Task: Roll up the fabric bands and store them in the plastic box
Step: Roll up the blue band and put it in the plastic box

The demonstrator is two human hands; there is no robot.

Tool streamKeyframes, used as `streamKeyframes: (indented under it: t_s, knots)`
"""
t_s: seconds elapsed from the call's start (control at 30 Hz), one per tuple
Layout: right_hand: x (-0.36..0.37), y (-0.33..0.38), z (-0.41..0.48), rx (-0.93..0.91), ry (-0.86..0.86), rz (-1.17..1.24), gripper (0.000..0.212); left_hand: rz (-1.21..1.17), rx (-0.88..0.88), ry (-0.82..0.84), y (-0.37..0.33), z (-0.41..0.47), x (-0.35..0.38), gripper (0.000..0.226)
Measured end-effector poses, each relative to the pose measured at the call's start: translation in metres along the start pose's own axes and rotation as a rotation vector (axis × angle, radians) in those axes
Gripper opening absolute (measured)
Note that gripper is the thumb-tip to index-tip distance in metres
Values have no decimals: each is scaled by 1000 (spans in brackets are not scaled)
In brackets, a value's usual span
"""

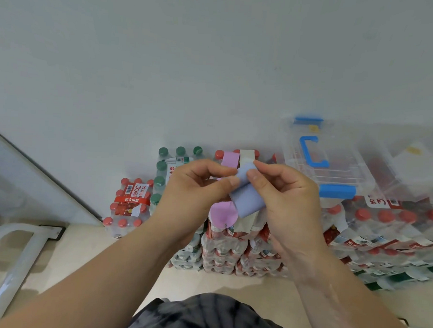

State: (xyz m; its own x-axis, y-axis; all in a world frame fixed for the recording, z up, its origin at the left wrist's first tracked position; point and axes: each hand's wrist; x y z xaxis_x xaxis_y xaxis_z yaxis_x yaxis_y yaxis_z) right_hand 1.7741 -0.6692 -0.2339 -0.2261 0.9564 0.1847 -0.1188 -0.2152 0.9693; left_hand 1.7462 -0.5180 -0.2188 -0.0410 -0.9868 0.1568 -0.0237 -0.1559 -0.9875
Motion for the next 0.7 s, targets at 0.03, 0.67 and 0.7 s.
streamKeyframes:
  t_s: [0.03,0.67,0.7]
  knots:
    - [-2,1,-1,2,20,-4,30,-25,-24,10,1,1,-1,11]
    - [41,-16,45,129,53,-176,12,25,-131,99,1,33,-73,14]
    - [48,-16,50,125,56,-181,14,-17,-148,104,-4,37,-82,10]
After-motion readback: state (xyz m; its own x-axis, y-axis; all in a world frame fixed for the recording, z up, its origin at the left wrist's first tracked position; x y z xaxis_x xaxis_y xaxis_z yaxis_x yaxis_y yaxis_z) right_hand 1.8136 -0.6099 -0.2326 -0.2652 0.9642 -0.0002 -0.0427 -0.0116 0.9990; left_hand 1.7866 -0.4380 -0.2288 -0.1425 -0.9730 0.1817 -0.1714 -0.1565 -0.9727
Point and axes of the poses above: each hand's wrist, its own z-axis towards the middle knuckle, its own x-axis out of the palm, y = z × x, and after that the axes turned 12 degrees about y, right-handed
